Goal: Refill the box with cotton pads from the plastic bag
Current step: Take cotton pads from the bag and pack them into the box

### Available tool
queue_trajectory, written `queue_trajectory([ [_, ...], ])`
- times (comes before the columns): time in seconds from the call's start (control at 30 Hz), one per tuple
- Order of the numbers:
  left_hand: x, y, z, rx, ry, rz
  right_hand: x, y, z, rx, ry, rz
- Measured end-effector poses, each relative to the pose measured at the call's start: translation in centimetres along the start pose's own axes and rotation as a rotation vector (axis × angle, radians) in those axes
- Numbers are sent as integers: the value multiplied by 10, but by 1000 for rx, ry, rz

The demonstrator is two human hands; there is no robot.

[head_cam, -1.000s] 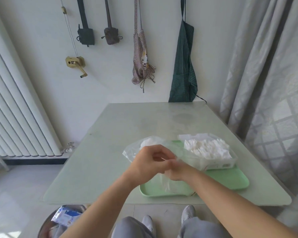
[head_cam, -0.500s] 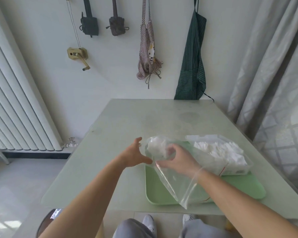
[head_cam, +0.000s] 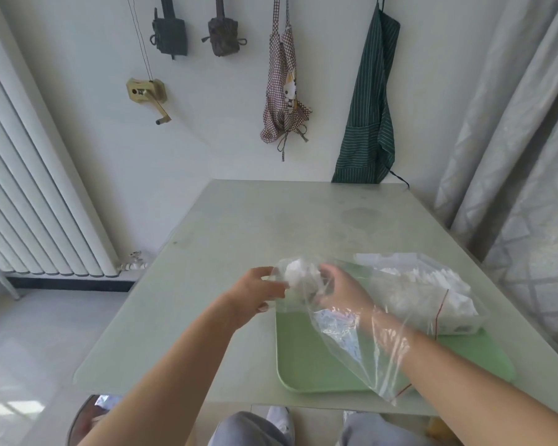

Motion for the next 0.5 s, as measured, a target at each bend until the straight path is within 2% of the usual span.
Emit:
queue_trajectory([
  [0.3, 11, -1, -3, 89, -85, 192, 0, -1, -2, 11, 22, -71],
  [0.5, 9, -4, -6, 88, -95, 219, 4, 3, -6, 44, 81, -164],
])
Point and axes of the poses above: each hand's wrist, its own z-axis away from the middle knuckle, its own x-axis out of the palm, y = z × x, the point moved 4 cm from there along -z, towards the middle knuckle, and after that the axes turned 2 degrees about -z, right-handed, at the moved point
